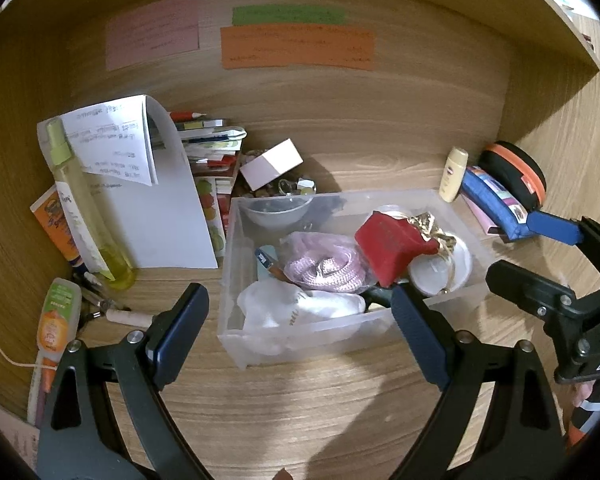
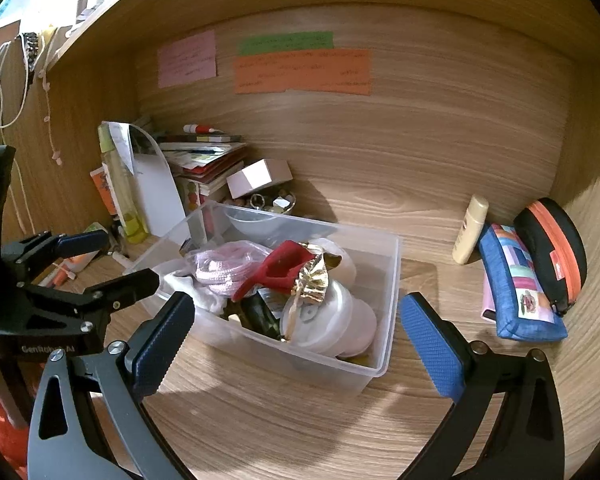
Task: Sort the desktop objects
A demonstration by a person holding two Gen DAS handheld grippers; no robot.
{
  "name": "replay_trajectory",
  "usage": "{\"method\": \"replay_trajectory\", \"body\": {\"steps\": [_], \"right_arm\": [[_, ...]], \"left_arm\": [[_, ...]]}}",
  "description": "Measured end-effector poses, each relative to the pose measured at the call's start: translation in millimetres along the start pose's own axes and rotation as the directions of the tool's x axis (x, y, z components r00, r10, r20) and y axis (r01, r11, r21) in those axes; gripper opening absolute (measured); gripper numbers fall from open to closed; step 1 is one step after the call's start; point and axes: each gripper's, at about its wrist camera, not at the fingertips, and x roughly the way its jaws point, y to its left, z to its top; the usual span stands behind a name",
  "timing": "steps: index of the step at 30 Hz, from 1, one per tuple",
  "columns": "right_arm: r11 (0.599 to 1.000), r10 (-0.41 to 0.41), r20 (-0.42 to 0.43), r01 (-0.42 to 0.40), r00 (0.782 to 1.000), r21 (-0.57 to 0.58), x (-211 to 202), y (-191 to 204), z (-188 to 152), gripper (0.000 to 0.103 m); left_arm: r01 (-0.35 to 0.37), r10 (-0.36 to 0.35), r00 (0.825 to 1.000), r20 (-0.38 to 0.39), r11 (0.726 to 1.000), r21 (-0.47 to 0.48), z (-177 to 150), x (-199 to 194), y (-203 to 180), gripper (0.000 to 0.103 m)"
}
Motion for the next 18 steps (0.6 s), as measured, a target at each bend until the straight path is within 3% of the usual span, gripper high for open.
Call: {"method": "replay_trajectory", "body": {"steps": [18], "right_arm": [[1.0,0.0,-0.005,0.0,1.0,0.006,1.4,-0.8,-1.0,0.103]], "left_arm": [[0.005,-0.005,1.0,0.023,1.0,-0.003,-2.9,-5.0,-0.2,0.093]]}}
